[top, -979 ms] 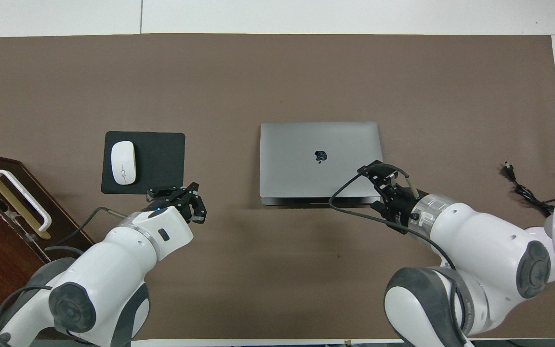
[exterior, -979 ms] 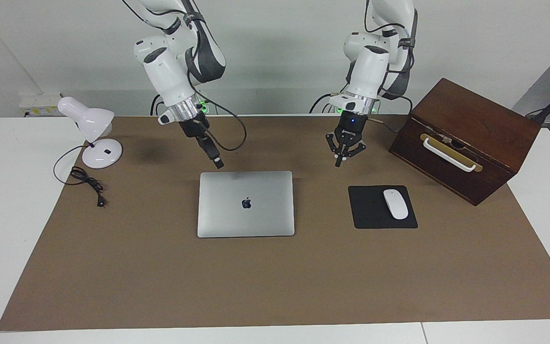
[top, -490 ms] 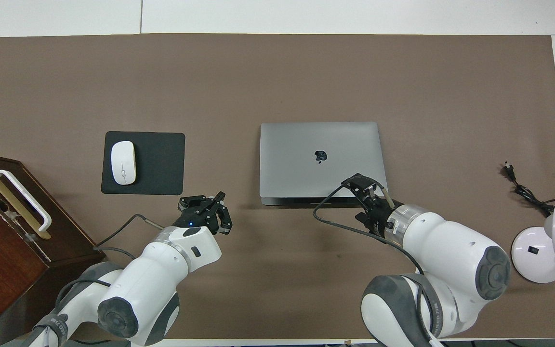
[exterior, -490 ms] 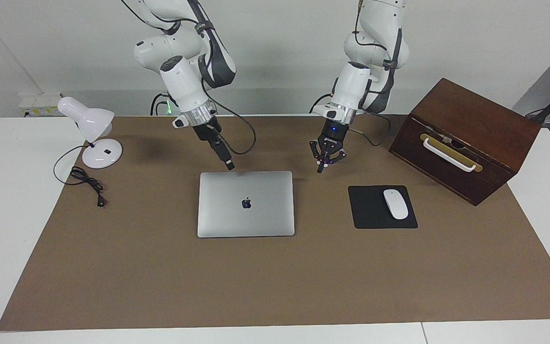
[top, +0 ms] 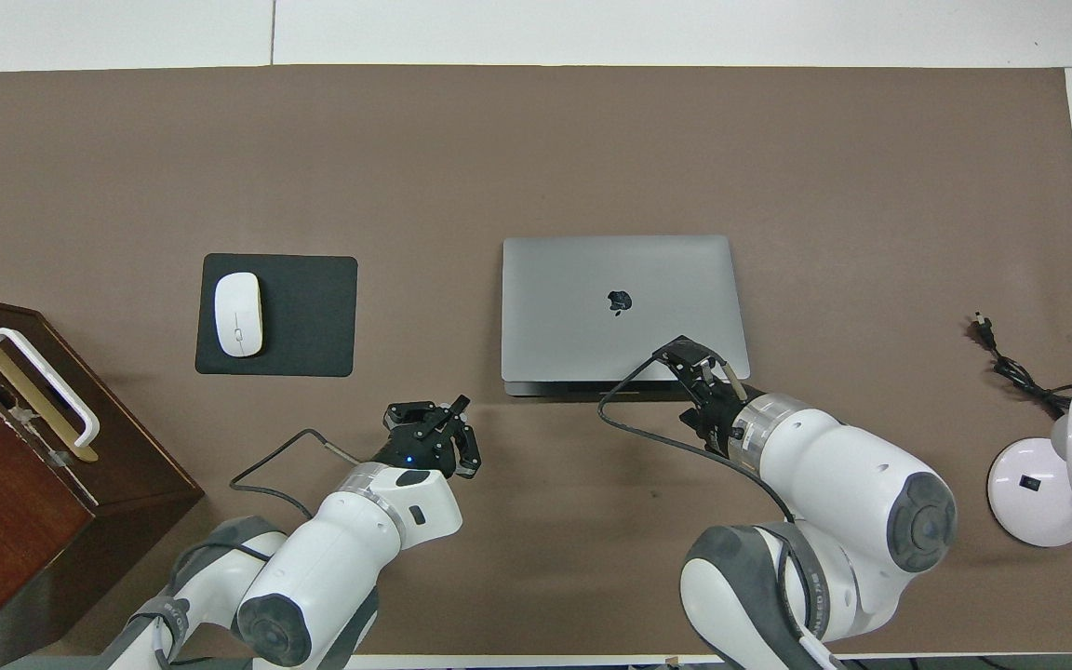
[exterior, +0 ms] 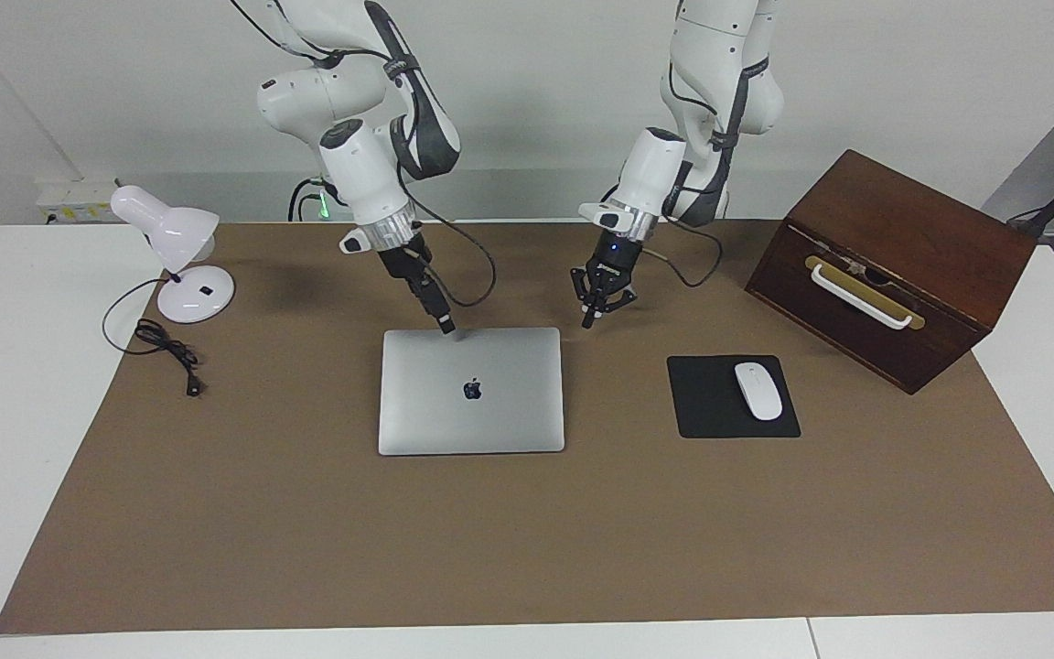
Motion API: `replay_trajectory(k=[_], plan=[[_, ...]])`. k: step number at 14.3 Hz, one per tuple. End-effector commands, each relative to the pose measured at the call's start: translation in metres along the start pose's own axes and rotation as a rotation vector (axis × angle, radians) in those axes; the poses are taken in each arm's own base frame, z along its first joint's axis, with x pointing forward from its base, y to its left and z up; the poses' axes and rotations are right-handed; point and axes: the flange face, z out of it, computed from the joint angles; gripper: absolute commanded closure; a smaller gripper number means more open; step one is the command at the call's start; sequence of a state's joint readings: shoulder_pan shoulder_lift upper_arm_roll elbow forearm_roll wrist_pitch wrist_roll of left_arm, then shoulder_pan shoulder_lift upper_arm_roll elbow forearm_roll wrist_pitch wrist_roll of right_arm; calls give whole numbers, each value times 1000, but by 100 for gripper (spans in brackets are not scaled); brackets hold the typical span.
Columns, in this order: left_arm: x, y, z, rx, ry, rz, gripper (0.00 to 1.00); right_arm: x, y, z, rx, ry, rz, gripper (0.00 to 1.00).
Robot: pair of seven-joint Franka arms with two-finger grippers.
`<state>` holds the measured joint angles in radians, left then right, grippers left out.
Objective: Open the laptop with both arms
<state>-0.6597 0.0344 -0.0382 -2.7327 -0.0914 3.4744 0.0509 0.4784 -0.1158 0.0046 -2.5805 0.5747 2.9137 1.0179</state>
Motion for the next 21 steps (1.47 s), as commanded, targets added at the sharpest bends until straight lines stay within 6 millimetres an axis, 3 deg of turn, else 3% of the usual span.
replay_trajectory(k=[1,6,11,21], plan=[[0,3,1,-1,19,2,100,1,1,7,9,8,22,0],[27,21,15,-26,55,42,100,8,-5,11,26,28,23,0],[44,23,31,-28,72,76,100,10,-5,11,28,31,23,0],[46,19,59,-18,54,137,100,12,-4,11,29,34,22,0]])
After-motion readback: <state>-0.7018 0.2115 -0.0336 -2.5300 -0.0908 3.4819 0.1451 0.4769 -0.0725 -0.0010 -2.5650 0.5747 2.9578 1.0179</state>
